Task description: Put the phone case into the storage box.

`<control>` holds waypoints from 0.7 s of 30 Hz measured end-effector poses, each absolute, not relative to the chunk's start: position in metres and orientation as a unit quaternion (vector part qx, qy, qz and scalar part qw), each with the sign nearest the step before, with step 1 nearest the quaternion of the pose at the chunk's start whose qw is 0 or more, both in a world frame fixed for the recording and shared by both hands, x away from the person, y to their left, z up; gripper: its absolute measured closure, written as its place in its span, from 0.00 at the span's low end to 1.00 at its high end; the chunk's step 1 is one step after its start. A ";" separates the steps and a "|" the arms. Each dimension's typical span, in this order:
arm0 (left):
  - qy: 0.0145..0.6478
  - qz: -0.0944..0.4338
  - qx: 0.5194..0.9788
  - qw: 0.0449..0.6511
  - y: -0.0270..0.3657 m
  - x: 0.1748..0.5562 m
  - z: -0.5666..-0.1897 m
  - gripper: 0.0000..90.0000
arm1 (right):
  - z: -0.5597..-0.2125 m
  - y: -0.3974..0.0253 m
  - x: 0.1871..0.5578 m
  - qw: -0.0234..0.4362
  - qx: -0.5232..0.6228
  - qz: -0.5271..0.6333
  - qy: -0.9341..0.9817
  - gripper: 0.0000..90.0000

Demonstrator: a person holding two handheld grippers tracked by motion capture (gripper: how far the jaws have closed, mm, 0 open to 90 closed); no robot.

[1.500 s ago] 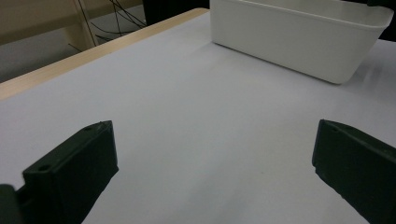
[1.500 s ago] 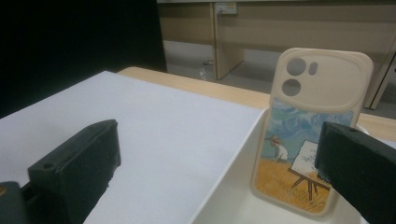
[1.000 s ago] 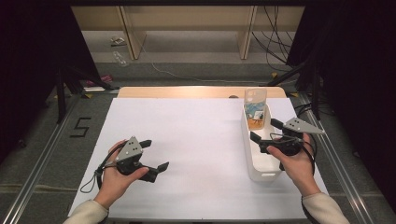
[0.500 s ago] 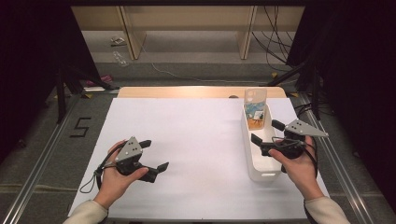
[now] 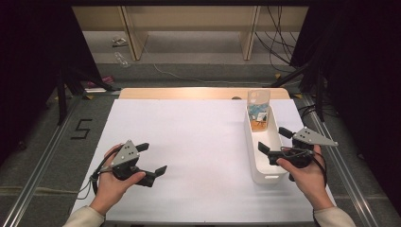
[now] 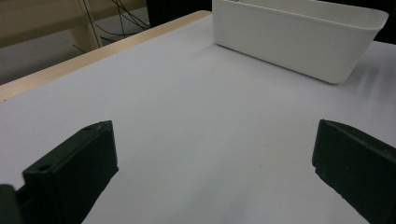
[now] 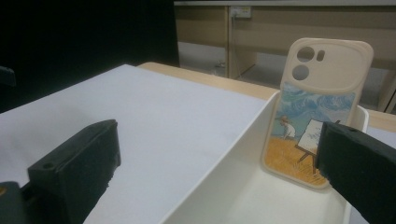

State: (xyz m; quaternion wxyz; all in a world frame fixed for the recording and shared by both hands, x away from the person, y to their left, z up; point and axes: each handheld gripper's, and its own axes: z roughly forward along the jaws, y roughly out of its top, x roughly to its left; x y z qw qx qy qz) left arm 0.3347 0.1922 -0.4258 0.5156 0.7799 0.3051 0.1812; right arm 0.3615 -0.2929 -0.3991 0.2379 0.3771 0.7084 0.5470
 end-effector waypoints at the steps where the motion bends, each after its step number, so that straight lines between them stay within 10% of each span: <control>1: 0.305 0.182 0.780 0.515 0.193 0.334 -0.426 0.00 | -0.399 -0.293 0.361 0.238 0.376 0.548 0.708 0.01; 21: 0.311 0.185 0.777 0.516 0.203 0.328 -0.426 0.00 | -0.404 -0.298 0.351 0.246 0.367 0.549 0.709 0.01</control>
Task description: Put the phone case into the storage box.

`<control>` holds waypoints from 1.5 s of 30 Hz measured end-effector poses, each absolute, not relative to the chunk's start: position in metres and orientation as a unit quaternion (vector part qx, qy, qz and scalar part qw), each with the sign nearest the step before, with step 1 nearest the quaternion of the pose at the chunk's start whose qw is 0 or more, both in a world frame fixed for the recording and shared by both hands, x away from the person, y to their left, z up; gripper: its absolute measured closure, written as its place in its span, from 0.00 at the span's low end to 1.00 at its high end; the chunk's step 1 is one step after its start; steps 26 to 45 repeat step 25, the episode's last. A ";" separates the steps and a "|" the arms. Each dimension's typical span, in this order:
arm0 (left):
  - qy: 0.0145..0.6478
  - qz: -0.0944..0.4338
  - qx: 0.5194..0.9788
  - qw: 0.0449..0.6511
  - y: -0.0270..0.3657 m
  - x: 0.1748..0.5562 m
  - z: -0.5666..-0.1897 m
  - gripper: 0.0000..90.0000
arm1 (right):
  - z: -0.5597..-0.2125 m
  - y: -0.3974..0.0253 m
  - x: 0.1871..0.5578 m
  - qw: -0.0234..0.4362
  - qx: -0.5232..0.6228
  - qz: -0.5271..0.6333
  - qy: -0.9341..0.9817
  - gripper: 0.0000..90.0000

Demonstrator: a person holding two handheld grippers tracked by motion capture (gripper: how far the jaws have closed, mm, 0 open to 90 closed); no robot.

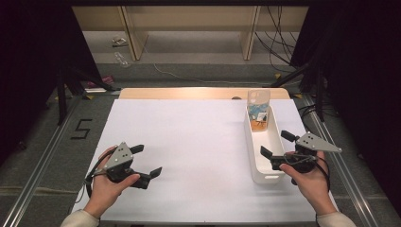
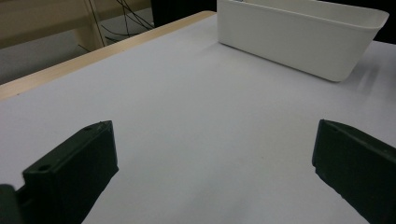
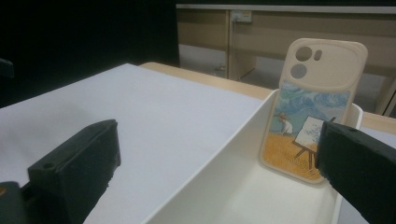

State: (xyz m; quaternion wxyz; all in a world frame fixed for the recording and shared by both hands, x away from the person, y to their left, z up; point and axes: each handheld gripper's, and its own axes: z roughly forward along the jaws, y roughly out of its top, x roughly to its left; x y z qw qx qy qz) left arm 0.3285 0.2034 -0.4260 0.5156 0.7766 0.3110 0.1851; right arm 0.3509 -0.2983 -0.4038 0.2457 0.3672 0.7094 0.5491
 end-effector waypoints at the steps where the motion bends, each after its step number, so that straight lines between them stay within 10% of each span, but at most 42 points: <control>1: 0.311 0.185 0.777 0.515 0.203 0.328 -0.426 0.00 | -0.404 -0.298 0.351 0.246 0.367 0.549 0.710 0.01; 45: 0.313 0.180 0.778 0.514 0.202 0.331 -0.430 0.00 | -0.408 -0.294 0.349 0.254 0.359 0.551 0.709 0.01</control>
